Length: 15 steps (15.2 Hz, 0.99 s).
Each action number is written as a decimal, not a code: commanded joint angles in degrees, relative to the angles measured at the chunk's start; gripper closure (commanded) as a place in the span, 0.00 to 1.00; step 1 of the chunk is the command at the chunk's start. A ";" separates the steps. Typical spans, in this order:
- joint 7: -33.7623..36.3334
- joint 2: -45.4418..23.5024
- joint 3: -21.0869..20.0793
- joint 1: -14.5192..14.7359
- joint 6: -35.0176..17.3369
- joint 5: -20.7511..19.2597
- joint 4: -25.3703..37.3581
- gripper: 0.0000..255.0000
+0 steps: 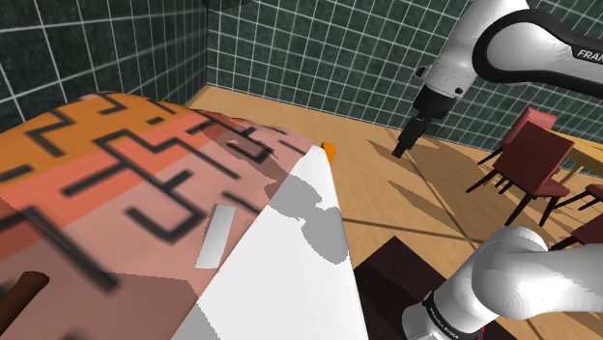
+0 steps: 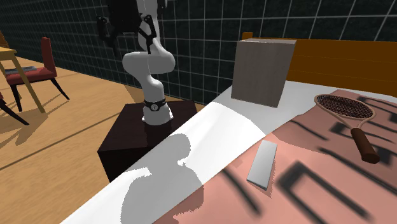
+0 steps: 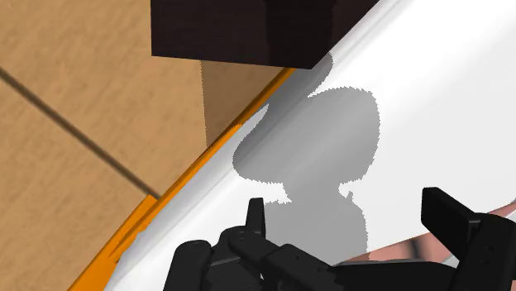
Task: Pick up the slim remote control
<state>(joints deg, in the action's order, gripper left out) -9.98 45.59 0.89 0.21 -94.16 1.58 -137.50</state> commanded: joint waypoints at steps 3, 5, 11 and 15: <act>3.98 -0.38 -2.66 0.35 -2.10 1.73 -1.73 0.00; 7.94 -1.19 -5.35 0.73 -4.32 3.46 -3.10 0.00; 19.70 -6.32 -13.59 1.71 -11.66 8.18 -4.99 0.00; 27.56 -11.86 -19.14 1.84 -16.90 10.35 -4.35 0.00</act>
<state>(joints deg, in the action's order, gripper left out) 15.39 34.82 -16.82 1.94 -109.64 11.32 -141.67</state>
